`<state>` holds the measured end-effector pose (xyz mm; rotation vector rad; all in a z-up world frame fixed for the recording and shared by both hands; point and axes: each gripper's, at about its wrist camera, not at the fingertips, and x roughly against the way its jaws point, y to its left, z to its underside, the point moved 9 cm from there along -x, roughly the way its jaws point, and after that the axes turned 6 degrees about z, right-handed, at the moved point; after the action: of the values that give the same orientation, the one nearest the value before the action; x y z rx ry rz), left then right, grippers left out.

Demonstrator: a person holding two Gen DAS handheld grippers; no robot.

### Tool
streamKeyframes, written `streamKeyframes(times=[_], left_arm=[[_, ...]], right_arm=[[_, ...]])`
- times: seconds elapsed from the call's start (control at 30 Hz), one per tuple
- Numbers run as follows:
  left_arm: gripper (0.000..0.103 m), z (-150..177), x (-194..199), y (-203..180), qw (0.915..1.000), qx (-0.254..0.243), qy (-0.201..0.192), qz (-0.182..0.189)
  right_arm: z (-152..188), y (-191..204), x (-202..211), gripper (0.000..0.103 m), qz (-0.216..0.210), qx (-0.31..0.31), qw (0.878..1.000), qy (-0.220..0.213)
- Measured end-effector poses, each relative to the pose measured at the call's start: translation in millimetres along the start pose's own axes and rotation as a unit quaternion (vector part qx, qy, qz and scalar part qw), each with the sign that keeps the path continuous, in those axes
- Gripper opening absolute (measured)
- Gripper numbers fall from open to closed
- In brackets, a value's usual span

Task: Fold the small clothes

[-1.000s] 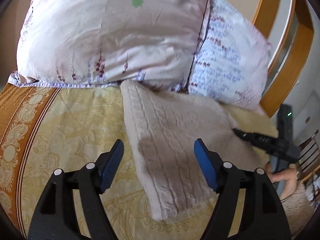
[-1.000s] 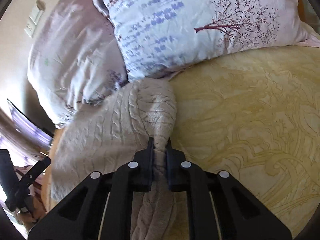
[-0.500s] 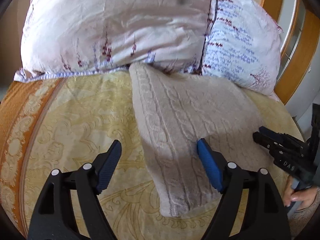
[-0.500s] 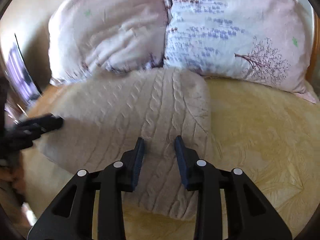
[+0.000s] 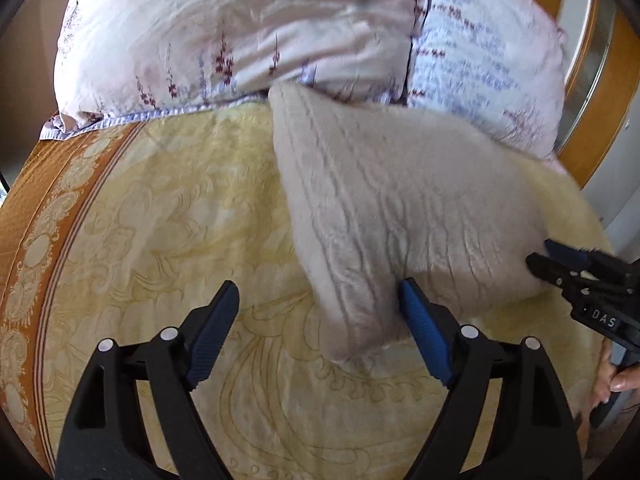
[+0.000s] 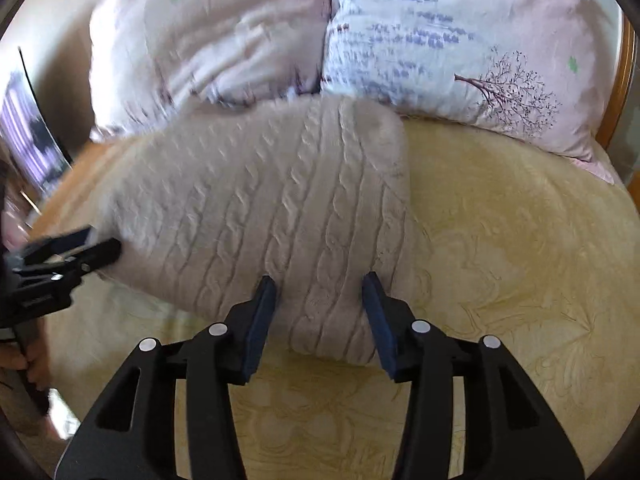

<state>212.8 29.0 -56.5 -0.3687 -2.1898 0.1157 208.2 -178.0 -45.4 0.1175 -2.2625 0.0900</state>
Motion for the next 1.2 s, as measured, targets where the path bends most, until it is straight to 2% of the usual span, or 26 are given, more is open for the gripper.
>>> streamKeyframes(times=[0.1, 0.17, 0.23, 0.3, 0.43, 0.53, 0.63, 0.77, 0.93, 1.2], left_arm=[[0.084, 0.2, -2.2, 2.5, 0.9999, 0.015, -0.003, 0.005], [0.084, 1.1, 4.9, 1.6, 0.9997, 0.018, -0.012, 0.012], [0.085, 4.7, 14.8, -0.4, 0.9994, 0.014, -0.027, 0.018], [0.09, 10.2, 21.7, -3.1, 0.9991, 0.014, -0.032, 0.024], [0.101, 21.3, 28.3, -8.6, 0.9988, 0.023, -0.032, 0.031], [0.101, 25.5, 31.9, -14.0, 0.9986, 0.025, -0.034, 0.031], [0.101, 29.5, 29.8, -18.3, 0.9993, 0.022, -0.024, 0.021], [0.101, 35.6, 23.3, -20.3, 0.9998, 0.016, -0.005, -0.013], [0.101, 41.5, 18.9, -20.4, 0.9994, 0.014, 0.008, -0.03], [0.101, 46.8, 8.9, -18.1, 0.9977, 0.01, 0.032, -0.059]], right_arm=[[-2.1, -2.8, 4.8, 0.053, -0.009, -0.011, 1.0, 0.002], [-1.6, -7.4, 16.7, 0.059, -0.018, -0.028, 0.999, -0.014], [-1.4, -16.1, 29.9, 0.085, -0.005, -0.041, 0.999, -0.035], [0.5, -21.1, 41.8, 0.088, 0.006, -0.042, 0.997, -0.058], [6.9, -25.2, 49.7, 0.094, 0.009, -0.051, 0.996, -0.068], [14.1, -27.0, 51.0, 0.101, 0.021, -0.062, 0.996, -0.068], [18.3, -23.3, 48.7, 0.102, 0.024, -0.061, 0.996, -0.068], [25.4, -15.5, 42.1, 0.102, 0.034, -0.054, 0.996, -0.056], [32.8, -2.8, 31.8, 0.102, 0.023, -0.052, 0.998, -0.032], [46.0, 1.7, 10.1, 0.102, 0.044, -0.055, 0.997, 0.014]])
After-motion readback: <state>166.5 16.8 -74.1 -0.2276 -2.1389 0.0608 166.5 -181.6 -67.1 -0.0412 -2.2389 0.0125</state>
